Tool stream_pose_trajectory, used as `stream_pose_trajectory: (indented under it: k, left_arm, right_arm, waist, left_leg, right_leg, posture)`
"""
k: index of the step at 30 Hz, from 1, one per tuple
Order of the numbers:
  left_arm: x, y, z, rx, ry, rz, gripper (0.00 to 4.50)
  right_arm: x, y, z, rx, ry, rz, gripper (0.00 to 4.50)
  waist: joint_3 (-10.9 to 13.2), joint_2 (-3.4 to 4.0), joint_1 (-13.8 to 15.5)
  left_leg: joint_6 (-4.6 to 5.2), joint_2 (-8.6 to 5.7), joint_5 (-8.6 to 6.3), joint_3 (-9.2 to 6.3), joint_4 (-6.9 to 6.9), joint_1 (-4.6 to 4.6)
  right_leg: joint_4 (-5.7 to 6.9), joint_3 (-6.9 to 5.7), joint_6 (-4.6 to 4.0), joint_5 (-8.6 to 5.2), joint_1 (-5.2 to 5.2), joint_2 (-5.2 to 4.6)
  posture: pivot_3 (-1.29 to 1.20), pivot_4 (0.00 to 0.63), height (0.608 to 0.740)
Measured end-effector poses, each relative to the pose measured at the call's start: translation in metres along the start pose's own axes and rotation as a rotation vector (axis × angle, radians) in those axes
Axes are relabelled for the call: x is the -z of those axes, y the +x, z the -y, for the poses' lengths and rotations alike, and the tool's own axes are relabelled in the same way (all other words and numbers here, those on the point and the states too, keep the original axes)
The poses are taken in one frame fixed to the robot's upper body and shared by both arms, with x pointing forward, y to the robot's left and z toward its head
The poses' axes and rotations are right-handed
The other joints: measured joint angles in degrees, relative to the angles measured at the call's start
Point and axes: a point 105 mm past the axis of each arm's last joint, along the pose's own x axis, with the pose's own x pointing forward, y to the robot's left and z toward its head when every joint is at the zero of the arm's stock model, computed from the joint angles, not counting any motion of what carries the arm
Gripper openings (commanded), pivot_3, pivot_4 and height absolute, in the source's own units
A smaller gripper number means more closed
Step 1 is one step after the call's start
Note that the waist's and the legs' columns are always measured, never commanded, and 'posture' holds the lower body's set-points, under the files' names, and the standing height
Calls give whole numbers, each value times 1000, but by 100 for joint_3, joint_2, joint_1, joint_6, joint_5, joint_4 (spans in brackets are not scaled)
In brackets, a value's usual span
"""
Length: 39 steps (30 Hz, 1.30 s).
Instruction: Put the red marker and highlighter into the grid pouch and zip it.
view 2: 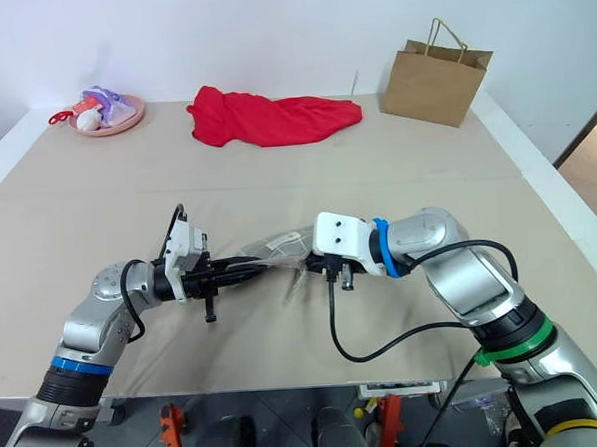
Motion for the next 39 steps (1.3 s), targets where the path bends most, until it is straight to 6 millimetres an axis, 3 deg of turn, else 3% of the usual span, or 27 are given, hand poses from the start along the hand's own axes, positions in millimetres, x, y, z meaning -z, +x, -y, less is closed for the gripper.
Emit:
stream_pose_trajectory:
  k: [4,5,11,15,20,23,26,28,30,32,39]
  left_arm:
    - [0,0,0,2,0,2,0]
    - [0,0,0,0,0,2,0]
    - [-1,1,0,0,-1,9,0]
    - [0,2,1,-1,-4,16,0]
    - [1,3,3,0,-12,20,0]
    - [2,2,3,-1,-10,21,0]
    - [2,2,3,-1,-8,21,0]
    - [2,3,3,-1,-7,22,0]
    - [2,2,3,-7,4,23,0]
    - [1,3,2,-11,13,23,0]
    - [4,4,1,-13,7,22,0]
  right_arm:
    - [-7,11,-6,-25,6,34,3321]
    - [-9,13,-5,-14,3,37,3787]
    - [0,-4,1,0,-4,0,3787]
    - [10,-36,7,50,70,27,3787]
    - [-9,-76,14,118,213,224,3787]
    - [-26,-95,2,79,320,358,3787]
    - [-11,-82,-28,-27,505,344,3787]
    - [-5,-79,-33,-30,542,324,3787]
    - [20,-64,-52,-33,663,246,3787]
    - [26,-53,-58,-37,697,227,3787]
    - [33,-13,-43,49,748,226,3787]
  waist:
    - [0,0,0]
    - [0,0,1]
    - [0,0,8]
    - [0,0,11]
    - [0,0,0]
    - [-2,-4,5]
    - [-2,-5,5]
    - [-2,-2,5]
    - [-7,-13,5]
    - [-6,-11,-11]
    - [-6,-12,-15]
  left_leg:
    - [0,0,0,0,2,0]
    - [0,0,0,0,3,0]
    - [0,-3,0,0,4,-1]
    - [0,-4,0,-3,3,-1]
    - [0,-1,0,-5,2,2]
    - [1,4,0,-15,2,9]
    - [1,3,1,-11,6,10]
    - [2,1,1,-8,5,7]
    - [2,1,1,-7,7,7]
    - [2,-1,1,-7,6,8]
    - [2,1,5,-2,7,12]
  right_leg:
    - [7,-5,-1,0,0,1]
    - [7,-5,-2,0,0,0]
    - [7,-5,-2,0,2,-7]
    - [6,-9,-4,-1,4,-5]
    - [7,-8,-4,0,6,0]
    - [6,-19,-6,-2,18,3]
    - [7,-16,-3,-3,18,1]
    - [7,-8,3,-1,13,-3]
    - [2,-10,7,-4,18,-5]
    - [3,5,9,1,11,-3]
    - [4,-1,6,7,12,4]
  posture:
    - [0,150,740]
    - [0,150,740]
    - [0,150,740]
    - [0,150,740]
    - [0,150,740]
    - [0,150,740]
    - [0,150,740]
    - [0,150,740]
    - [0,150,740]
    - [0,150,740]
    - [0,150,740]
